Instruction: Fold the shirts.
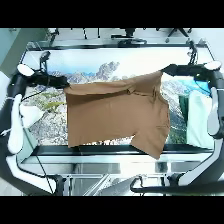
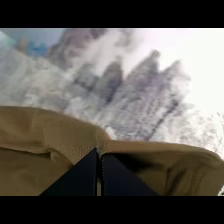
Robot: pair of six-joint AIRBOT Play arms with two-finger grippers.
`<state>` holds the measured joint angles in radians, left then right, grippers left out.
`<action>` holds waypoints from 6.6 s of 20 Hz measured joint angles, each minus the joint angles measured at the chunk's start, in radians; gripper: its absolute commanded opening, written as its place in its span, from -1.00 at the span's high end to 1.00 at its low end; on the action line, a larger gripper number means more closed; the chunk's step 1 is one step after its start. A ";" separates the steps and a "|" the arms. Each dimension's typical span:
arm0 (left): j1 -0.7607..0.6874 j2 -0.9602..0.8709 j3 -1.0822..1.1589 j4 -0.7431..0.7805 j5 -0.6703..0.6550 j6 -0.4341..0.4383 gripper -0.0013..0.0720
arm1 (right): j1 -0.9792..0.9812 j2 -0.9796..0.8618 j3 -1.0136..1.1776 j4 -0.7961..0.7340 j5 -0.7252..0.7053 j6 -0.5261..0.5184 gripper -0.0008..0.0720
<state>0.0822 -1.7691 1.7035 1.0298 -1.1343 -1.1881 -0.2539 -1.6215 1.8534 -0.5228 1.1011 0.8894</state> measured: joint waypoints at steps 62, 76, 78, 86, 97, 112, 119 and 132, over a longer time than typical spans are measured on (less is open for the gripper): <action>0.085 0.484 -0.925 0.024 0.039 -0.101 0.92 | -0.005 0.527 -0.477 -0.452 0.369 0.332 0.34; 0.085 0.358 -0.810 0.050 -0.103 -0.084 0.92 | -0.006 0.623 -1.065 -0.652 0.224 0.455 -0.23; 0.085 0.357 -0.809 0.050 -0.110 -0.083 0.92 | -0.006 0.589 -1.083 -0.602 0.217 0.422 -0.22; 0.085 0.356 -0.808 0.047 -0.131 -0.084 0.92 | -0.005 0.491 -1.099 -0.437 0.205 0.266 0.93; 0.076 0.419 -0.808 0.266 -0.292 -0.165 0.92 | -0.107 0.733 -1.083 -0.607 0.264 0.341 0.93; 0.009 0.103 -0.173 0.200 -0.287 -0.193 0.92 | 0.059 0.278 -0.489 -0.249 -0.044 0.112 0.93; -0.015 -0.176 0.140 0.200 -0.278 -0.212 0.50 | 0.061 0.108 -0.357 -0.274 -0.106 0.091 -0.69; -0.027 -0.214 0.308 0.189 -0.390 -0.238 -0.24 | 0.056 0.045 -0.341 -0.350 0.054 0.129 0.67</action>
<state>0.0547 -1.9835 2.0117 1.2190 -1.5246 -1.4258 -0.1978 -1.5764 1.5120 -0.8730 1.1553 1.0187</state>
